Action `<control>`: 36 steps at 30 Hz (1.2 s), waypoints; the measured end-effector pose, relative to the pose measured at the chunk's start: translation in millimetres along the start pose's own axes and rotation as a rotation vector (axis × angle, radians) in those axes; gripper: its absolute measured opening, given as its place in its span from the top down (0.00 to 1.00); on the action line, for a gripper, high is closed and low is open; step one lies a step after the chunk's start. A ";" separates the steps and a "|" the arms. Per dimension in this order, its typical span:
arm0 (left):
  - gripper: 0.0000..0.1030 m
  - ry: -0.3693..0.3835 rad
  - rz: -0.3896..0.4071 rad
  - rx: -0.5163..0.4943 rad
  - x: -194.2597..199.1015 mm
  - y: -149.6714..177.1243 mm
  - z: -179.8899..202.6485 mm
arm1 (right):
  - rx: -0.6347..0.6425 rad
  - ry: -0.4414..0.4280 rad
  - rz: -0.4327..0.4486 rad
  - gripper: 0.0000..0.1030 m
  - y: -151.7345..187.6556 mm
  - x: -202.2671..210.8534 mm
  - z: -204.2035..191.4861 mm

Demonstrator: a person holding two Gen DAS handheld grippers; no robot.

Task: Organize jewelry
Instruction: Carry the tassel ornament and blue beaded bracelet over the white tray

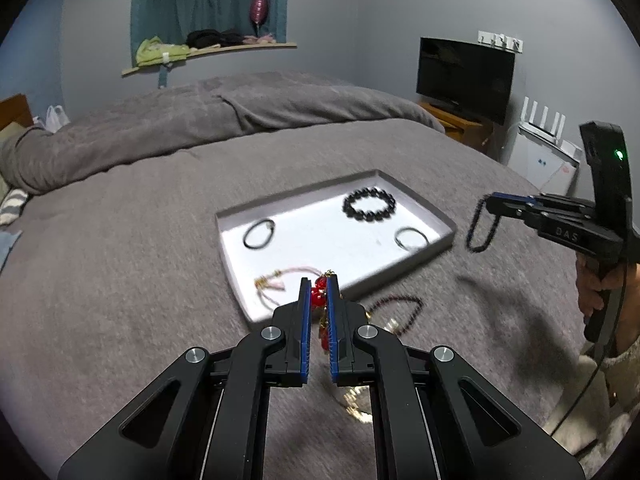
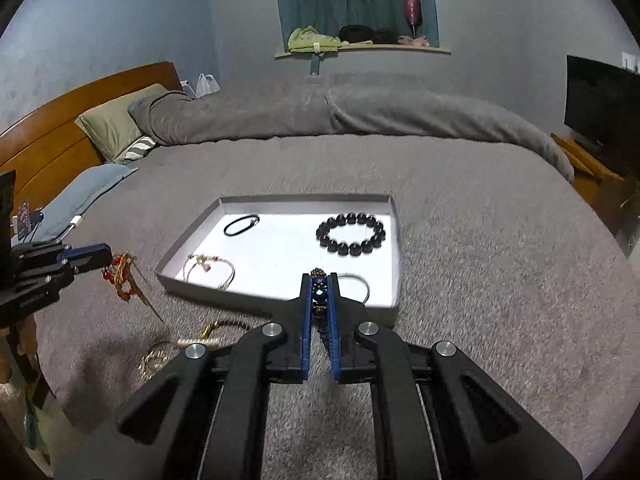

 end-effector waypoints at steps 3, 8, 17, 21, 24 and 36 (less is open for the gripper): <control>0.92 -0.001 -0.004 0.014 -12.3 -13.8 -12.7 | 0.005 0.014 0.012 0.93 -10.4 -6.9 2.8; 0.92 -0.045 -0.023 0.012 -40.9 -36.3 -30.0 | 0.015 0.027 0.011 0.93 -28.1 -29.5 7.1; 0.92 -0.032 -0.078 -0.001 -106.1 -63.7 -37.7 | 0.030 0.038 -0.005 0.93 -46.8 -74.7 8.2; 0.92 0.001 -0.099 -0.002 -128.5 -66.8 -31.9 | 0.024 0.014 -0.031 0.93 -50.7 -99.0 7.3; 0.92 0.030 -0.109 0.014 -139.6 -64.1 -29.5 | 0.022 -0.009 -0.052 0.93 -49.3 -112.7 3.9; 0.92 -0.022 -0.209 0.074 -157.4 -20.9 -62.6 | -0.023 0.055 -0.142 0.93 -28.7 -140.7 29.4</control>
Point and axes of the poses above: each gripper's, at about its wrist camera, not at the fingertips, and x roughly against the way its jaws point, z to its right, y to its underside, the point moved 3 cm from there along -x, roughly the way its jaws point, and after that the axes turned 3 degrees about -x, right-handed, at the moved point
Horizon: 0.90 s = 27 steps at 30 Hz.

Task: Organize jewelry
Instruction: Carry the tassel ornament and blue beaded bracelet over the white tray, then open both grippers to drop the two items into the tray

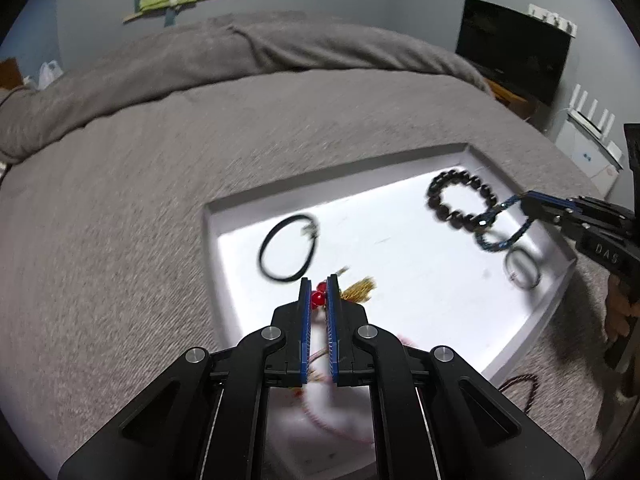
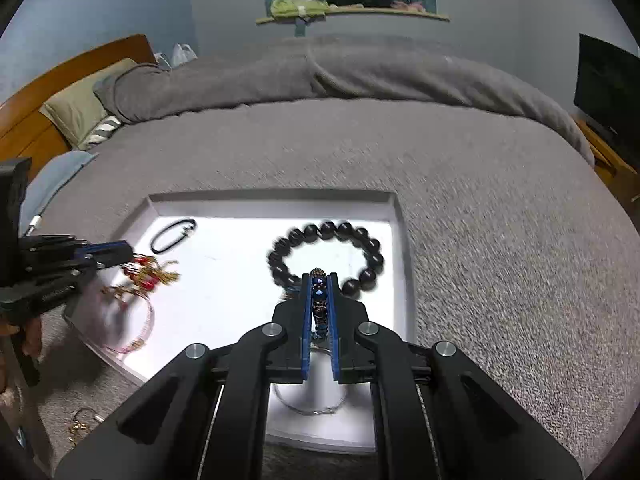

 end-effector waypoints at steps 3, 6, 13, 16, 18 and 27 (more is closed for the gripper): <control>0.92 -0.022 -0.019 0.002 -2.4 8.1 -7.0 | -0.006 0.029 -0.026 0.93 4.9 -5.1 6.5; 0.92 -0.024 -0.024 0.013 -4.5 11.9 -11.1 | -0.003 0.058 -0.037 0.93 7.8 -8.5 10.2; 0.92 -0.045 -0.024 0.022 -5.1 12.8 -13.8 | -0.012 0.087 -0.052 0.93 13.1 -11.0 19.0; 0.92 -0.063 -0.023 0.015 -4.1 12.4 -12.3 | -0.015 0.088 -0.044 0.93 13.3 -9.0 20.9; 0.90 -0.065 -0.024 0.013 -4.3 11.8 -10.4 | -0.017 0.086 -0.039 0.89 13.2 -7.7 21.2; 0.65 -0.058 0.016 0.044 14.8 15.5 -12.2 | -0.043 0.060 0.023 0.57 8.0 13.3 19.8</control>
Point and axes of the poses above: each gripper's, at about its wrist camera, not at the fingertips, and x roughly against the way its jaws point, z to its right, y to its underside, the point moved 3 cm from there along -x, roughly the way its jaws point, and after that the axes turned 3 degrees about -x, right-handed, at the moved point
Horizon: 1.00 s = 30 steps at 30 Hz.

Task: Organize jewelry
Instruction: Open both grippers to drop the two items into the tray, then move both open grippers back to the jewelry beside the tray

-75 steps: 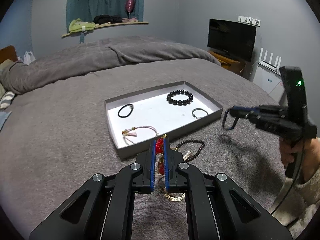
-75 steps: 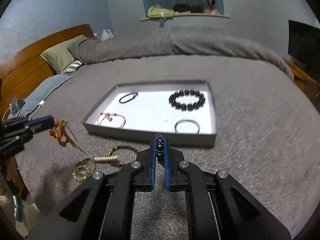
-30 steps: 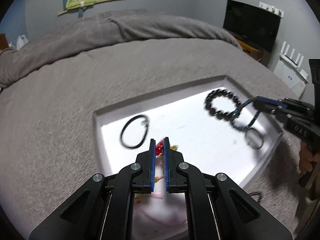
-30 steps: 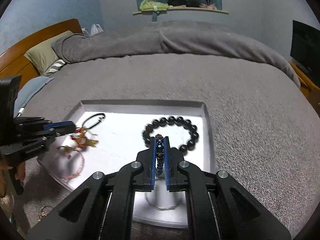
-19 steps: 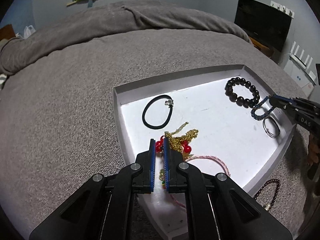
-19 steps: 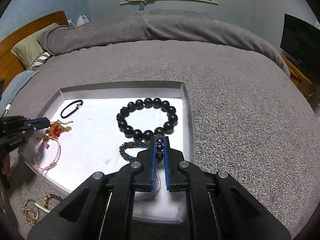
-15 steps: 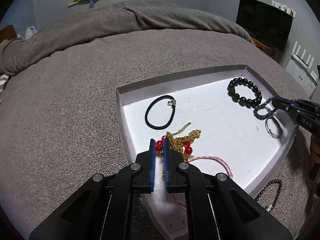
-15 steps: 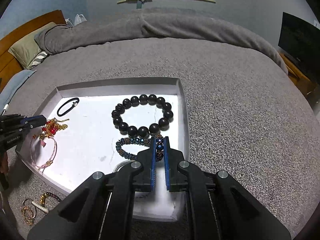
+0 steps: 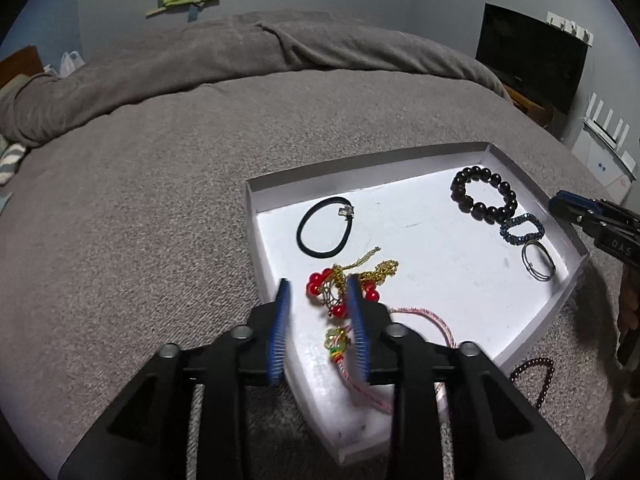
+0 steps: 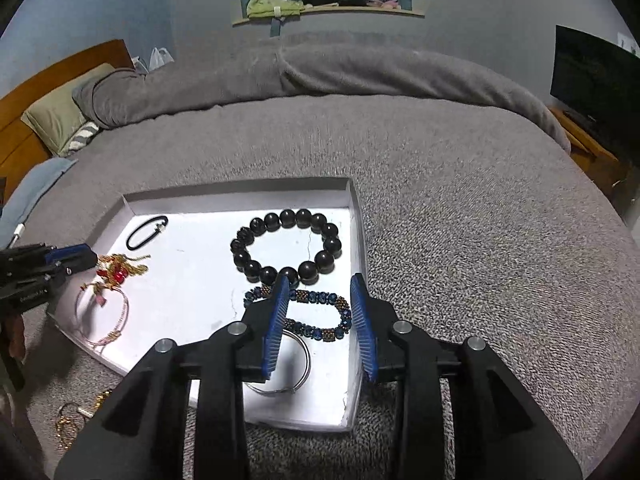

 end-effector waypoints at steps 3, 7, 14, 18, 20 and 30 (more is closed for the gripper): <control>0.52 0.005 0.030 0.000 13.1 2.4 3.3 | -0.010 -0.010 0.026 0.45 -0.9 11.2 1.0; 0.35 -0.017 0.066 -0.013 32.5 8.5 10.9 | -0.022 0.002 0.039 0.32 1.6 25.0 3.1; 0.18 -0.033 0.103 0.008 61.6 26.0 16.3 | -0.038 0.027 0.062 0.05 20.2 51.9 8.1; 0.12 -0.060 0.114 0.025 73.6 36.2 18.7 | -0.036 0.055 0.050 0.05 32.2 61.2 10.1; 0.11 -0.060 0.124 0.029 79.1 39.8 20.2 | -0.038 0.067 0.058 0.05 37.2 67.6 10.7; 0.10 -0.067 0.160 0.036 109.3 60.4 28.7 | -0.061 0.075 0.073 0.05 54.7 92.9 11.0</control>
Point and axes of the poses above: each gripper's, at about its wrist camera, not at the fingertips, and x roughly against the way its jaws point, z to its right, y to its underside, the point moved 3 cm from there along -x, roughly the way its jaws point, and after that the axes turned 3 degrees about -x, right-handed, at the moved point
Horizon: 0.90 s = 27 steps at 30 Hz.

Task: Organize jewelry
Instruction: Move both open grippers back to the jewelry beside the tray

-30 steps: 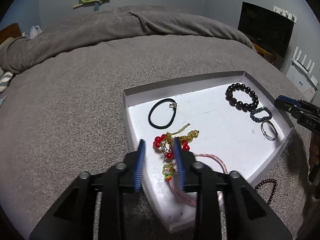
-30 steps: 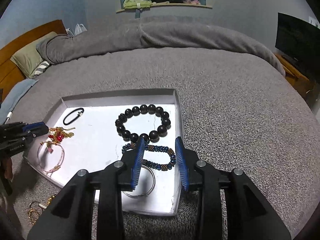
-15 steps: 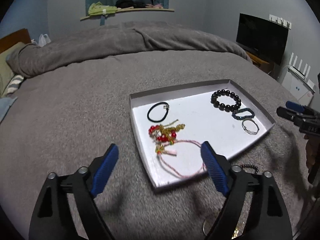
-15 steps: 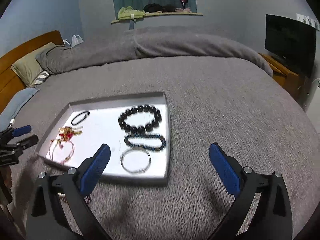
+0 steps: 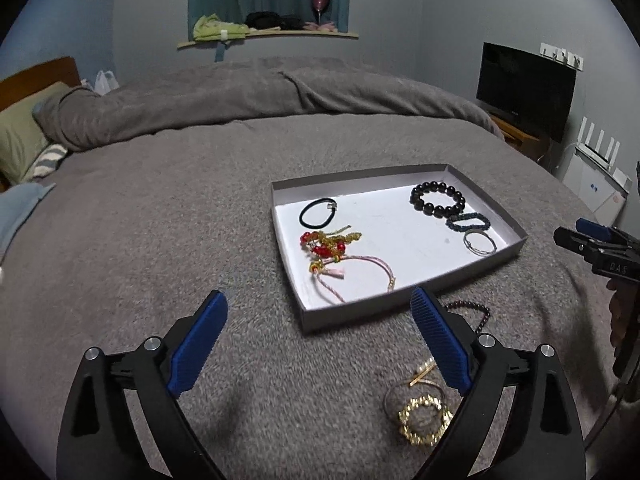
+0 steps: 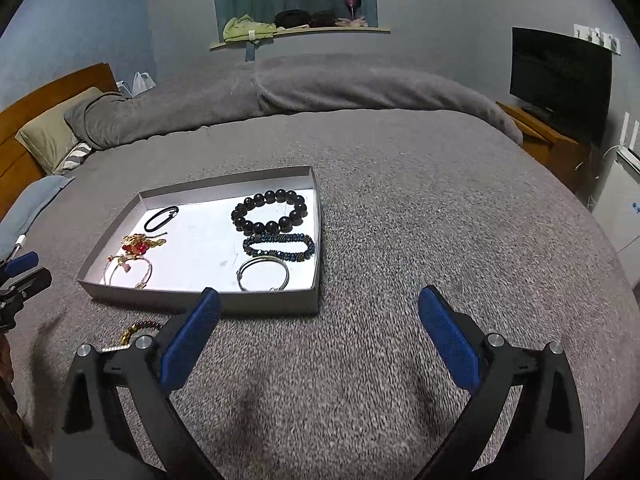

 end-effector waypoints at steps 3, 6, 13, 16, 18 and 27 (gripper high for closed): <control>0.10 0.008 0.002 -0.009 9.1 6.1 4.1 | 0.006 -0.008 -0.003 0.05 5.6 7.6 -1.6; 0.09 0.014 -0.006 -0.014 16.9 15.5 6.2 | 0.019 -0.010 -0.010 0.05 11.2 12.6 -3.0; 0.09 -0.019 -0.032 -0.036 25.4 34.3 5.9 | 0.044 -0.018 -0.021 0.05 23.6 19.8 -10.5; 0.09 -0.019 -0.040 -0.030 29.8 42.5 4.5 | 0.054 -0.025 -0.025 0.05 28.6 22.8 -15.8; 0.09 -0.022 -0.045 -0.031 32.4 47.0 4.4 | 0.062 -0.031 -0.030 0.05 32.3 24.2 -20.1; 0.09 -0.008 -0.085 -0.054 34.8 70.4 11.2 | 0.101 -0.060 -0.049 0.05 45.1 27.0 -38.9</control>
Point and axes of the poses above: each gripper's, at about its wrist camera, not at the fingertips, and x roughly against the way its jaws point, z to its right, y to its underside, the point moved 3 cm from there along -x, roughly the way its jaws point, and after that the axes turned 3 degrees about -x, right-handed, at the moved point
